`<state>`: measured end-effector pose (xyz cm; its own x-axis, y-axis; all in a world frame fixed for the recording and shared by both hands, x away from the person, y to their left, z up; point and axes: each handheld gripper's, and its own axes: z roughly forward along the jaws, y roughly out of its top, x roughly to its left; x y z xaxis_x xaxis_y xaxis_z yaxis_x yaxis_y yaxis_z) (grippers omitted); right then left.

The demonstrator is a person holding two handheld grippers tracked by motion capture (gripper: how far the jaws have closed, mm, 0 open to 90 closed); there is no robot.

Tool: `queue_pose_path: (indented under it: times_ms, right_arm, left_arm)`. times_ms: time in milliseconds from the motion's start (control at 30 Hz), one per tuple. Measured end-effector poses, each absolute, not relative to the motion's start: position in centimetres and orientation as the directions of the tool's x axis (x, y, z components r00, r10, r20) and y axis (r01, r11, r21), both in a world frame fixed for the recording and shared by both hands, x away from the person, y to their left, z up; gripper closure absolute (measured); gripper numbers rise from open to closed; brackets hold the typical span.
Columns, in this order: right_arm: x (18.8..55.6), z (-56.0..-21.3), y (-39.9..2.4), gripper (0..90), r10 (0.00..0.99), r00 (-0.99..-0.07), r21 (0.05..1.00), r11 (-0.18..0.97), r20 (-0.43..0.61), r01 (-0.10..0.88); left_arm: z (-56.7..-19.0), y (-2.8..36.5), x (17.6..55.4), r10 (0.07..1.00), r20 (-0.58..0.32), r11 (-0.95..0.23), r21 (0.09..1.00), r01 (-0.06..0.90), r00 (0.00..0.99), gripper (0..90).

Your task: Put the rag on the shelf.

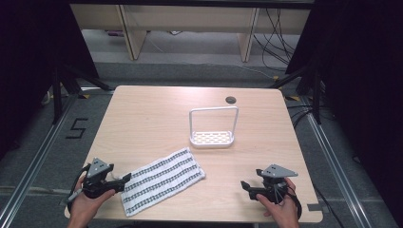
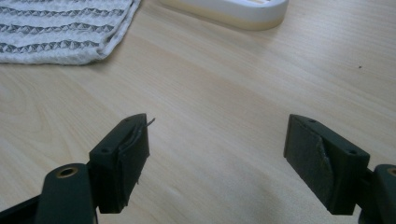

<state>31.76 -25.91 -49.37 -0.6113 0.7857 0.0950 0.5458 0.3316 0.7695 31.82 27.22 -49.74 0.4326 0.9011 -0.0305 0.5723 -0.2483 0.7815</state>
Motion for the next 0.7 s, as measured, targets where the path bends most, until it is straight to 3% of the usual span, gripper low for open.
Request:
queue_pose_path:
  times_ms: [267,700]
  right_arm:
    - [31.6,-49.1,-24.9,27.8,0.782,-0.619,0.775,0.347,0.072,0.528]
    - [32.2,-48.4,-22.0,31.5,0.728,-0.685,0.791,0.404,0.025,0.459]
  left_arm:
    - [-49.9,26.8,31.9,0.902,-0.065,-0.209,0.799,0.564,0.427,21.3]
    - [-49.0,24.0,33.3,0.828,-0.116,-0.243,0.807,0.539,0.548,18.0]
